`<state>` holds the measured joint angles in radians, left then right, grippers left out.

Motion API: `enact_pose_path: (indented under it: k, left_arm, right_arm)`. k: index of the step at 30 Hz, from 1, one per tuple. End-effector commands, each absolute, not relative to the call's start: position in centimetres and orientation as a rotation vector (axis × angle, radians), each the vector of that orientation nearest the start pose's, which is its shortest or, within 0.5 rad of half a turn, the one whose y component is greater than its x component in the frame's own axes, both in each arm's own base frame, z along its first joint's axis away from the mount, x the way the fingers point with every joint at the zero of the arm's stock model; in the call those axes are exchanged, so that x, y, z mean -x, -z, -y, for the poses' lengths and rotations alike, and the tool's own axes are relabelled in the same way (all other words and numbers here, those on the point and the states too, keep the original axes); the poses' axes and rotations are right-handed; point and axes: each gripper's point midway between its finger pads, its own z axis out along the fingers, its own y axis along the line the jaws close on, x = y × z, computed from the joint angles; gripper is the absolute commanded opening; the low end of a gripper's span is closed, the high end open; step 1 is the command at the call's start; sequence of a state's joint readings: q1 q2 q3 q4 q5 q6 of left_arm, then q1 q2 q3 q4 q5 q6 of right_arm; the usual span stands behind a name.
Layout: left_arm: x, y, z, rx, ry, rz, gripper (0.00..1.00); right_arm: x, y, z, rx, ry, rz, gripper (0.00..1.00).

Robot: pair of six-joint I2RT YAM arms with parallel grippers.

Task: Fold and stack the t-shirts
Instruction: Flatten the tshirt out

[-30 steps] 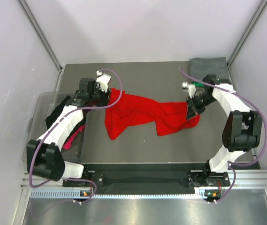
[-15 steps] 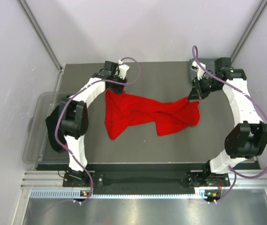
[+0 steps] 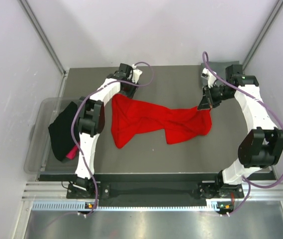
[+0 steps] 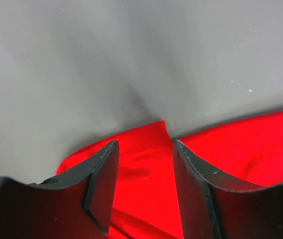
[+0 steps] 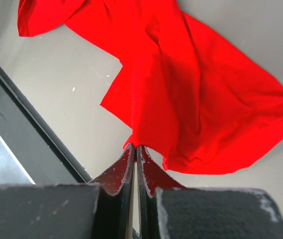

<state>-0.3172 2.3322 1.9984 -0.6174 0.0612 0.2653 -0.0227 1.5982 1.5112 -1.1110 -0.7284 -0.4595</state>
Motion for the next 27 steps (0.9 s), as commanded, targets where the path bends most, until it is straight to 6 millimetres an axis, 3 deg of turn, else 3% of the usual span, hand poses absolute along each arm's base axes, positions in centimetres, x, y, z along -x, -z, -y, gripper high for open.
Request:
enact_pose_path:
  k: [1,12,27]
  left_arm:
    - [-54.0,-5.9,18.0,-0.772,0.084,-2.399,0.52]
    - [-54.4,-4.0,19.4,-0.806,0.053,-2.411,0.52]
    - [-53.6,-3.9,17.8,-0.783,-0.044,-2.434,0.36]
  right_arm:
    - [-32.8,-20.8,-9.7,0.722,-0.829,-2.347,0.0]
    - [-32.5,-20.1,-9.8,0.723,-0.846,-2.362,0.0]
    - [-32.5,-19.7,-9.9,0.723,-0.864,-2.367,0.0]
